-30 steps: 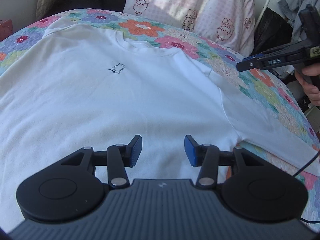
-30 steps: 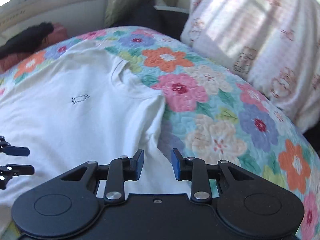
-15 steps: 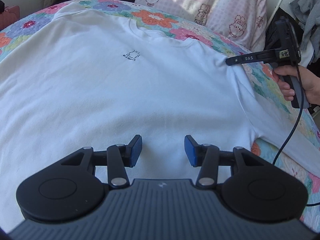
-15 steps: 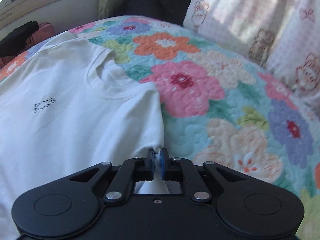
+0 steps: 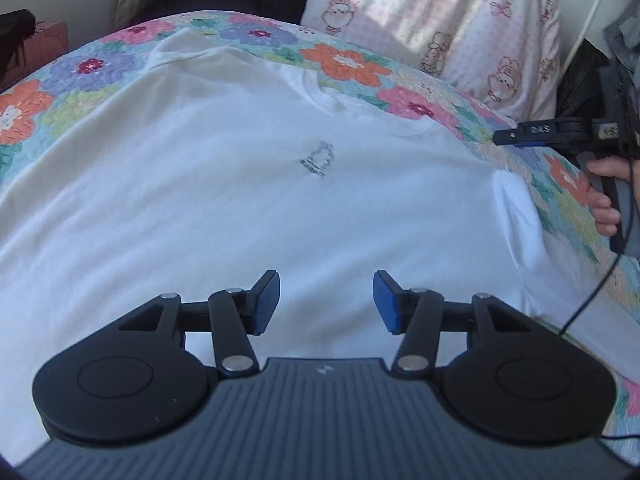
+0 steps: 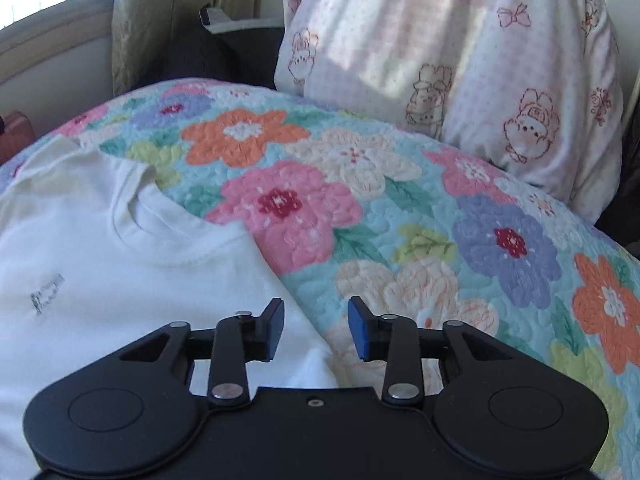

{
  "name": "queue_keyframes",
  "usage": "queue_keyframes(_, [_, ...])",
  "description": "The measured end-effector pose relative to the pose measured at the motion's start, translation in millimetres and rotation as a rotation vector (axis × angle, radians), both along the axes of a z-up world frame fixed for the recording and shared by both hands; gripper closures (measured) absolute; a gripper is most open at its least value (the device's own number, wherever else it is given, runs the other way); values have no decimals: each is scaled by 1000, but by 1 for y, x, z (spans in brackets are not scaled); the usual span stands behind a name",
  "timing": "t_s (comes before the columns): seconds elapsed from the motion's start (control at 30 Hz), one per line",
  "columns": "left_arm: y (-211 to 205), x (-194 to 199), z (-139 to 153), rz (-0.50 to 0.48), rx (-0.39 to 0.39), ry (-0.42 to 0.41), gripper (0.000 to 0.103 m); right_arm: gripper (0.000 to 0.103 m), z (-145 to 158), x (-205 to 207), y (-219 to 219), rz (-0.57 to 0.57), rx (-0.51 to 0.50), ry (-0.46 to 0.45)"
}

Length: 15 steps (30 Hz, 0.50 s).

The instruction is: Fold clothes

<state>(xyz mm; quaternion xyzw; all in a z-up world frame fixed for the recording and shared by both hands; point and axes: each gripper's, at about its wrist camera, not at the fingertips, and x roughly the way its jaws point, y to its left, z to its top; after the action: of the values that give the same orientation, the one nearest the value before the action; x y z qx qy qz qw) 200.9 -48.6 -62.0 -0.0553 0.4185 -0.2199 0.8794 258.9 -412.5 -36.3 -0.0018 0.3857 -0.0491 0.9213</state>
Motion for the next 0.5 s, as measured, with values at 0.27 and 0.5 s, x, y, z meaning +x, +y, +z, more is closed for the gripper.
queue_keyframes(0.27, [73, 163, 19, 114, -69, 50, 51, 49, 38, 18, 35, 102, 426, 29])
queue_keyframes(0.5, [89, 265, 9, 173, -66, 42, 51, 47, 27, 60, 81, 213, 490, 97])
